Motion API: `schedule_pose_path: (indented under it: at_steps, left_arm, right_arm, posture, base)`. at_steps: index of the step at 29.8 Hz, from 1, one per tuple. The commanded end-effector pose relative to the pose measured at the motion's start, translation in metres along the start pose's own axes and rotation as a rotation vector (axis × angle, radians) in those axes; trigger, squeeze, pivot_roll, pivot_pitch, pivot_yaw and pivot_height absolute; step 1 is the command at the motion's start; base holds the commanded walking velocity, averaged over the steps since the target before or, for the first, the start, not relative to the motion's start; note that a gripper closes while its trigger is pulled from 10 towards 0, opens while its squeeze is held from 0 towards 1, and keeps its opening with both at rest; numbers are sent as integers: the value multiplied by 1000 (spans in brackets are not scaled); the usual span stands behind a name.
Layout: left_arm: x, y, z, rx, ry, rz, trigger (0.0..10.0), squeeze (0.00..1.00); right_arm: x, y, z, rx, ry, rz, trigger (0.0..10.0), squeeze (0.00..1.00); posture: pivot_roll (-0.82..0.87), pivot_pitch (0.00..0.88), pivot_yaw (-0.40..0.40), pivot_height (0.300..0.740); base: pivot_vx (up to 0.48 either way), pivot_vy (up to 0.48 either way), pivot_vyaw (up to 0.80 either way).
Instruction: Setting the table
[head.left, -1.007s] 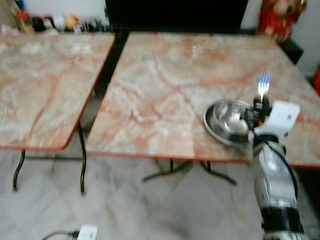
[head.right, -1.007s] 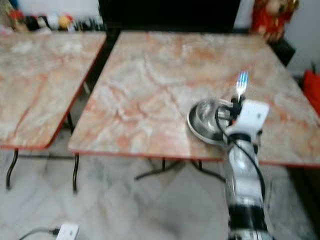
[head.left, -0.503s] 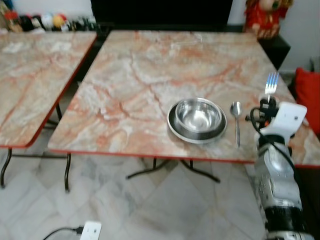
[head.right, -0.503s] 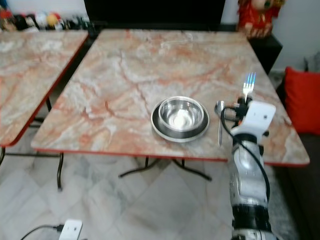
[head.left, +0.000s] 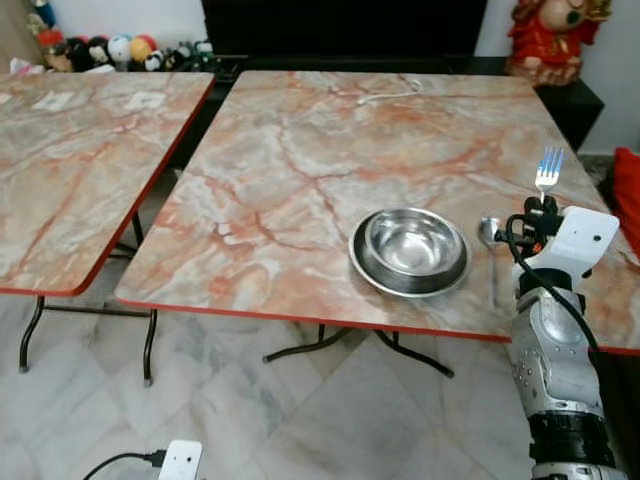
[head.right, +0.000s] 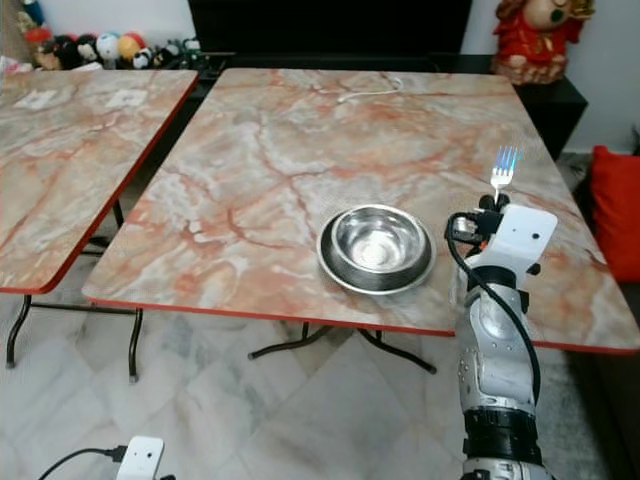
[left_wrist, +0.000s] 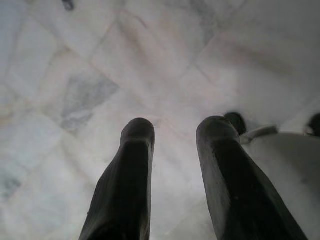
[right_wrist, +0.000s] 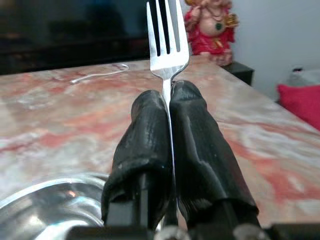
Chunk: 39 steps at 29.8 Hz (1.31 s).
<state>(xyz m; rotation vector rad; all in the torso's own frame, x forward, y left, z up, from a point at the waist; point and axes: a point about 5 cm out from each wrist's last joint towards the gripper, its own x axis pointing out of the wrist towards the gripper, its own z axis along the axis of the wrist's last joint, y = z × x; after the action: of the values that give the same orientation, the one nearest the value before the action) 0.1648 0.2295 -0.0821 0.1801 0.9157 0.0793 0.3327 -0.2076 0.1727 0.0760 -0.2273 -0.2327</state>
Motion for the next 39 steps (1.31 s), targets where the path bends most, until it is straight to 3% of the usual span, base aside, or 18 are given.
schedule_pose_path:
  at_steps: [1, 11, 22, 26, 30, 34, 39]
  left_arm:
    - [0, -1, -2, -9, 1, -2, 10000, 0]
    - [-1, 0, -3, -7, 3, 1, 10000, 0]
    - [-1, -1, -3, -3, 5, -2, 10000, 0]
    - [-1, -1, -4, 1, 8, -6, 10000, 0]
    - [-1, -1, -5, 8, 12, -10, 10000, 0]
    - [-2, -4, -8, 9, 19, -23, 10000, 0]
    - [-2, -5, -8, 7, 22, -28, 10000, 0]
  right_arm:
    - [1, -9, 1, 0, 4, -35, 10000, 0]
    - [1, -10, 2, 4, -10, -49, 10000, 0]
    - [-3, -19, 12, -40, -7, -53, 10000, 0]
    - [-10, -31, 6, -144, 157, -55, 10000, 0]
    - [-15, -35, 2, -119, 229, -48, 10000, 0]
    - [-20, -39, -21, -88, 398, -48, 10000, 0]
    - [-19, -37, -36, -30, 478, -58, 10000, 0]
  posture:
    - [-83, 91, 29, 740]
    - [-84, 99, 29, 740]
    - [-96, 103, 29, 740]
    - [-109, 114, 30, 740]
    - [-118, 116, 33, 740]
    - [-122, 117, 30, 740]
    - [-124, 120, 30, 740]
  base:
    - [326, 0, 0]
    - [0, 0, -608]
    - [0, 0, 0]
    - [0, 0, 0]
    - [0, 0, 0]
    - [0, 0, 0]
    - [0, 0, 0]
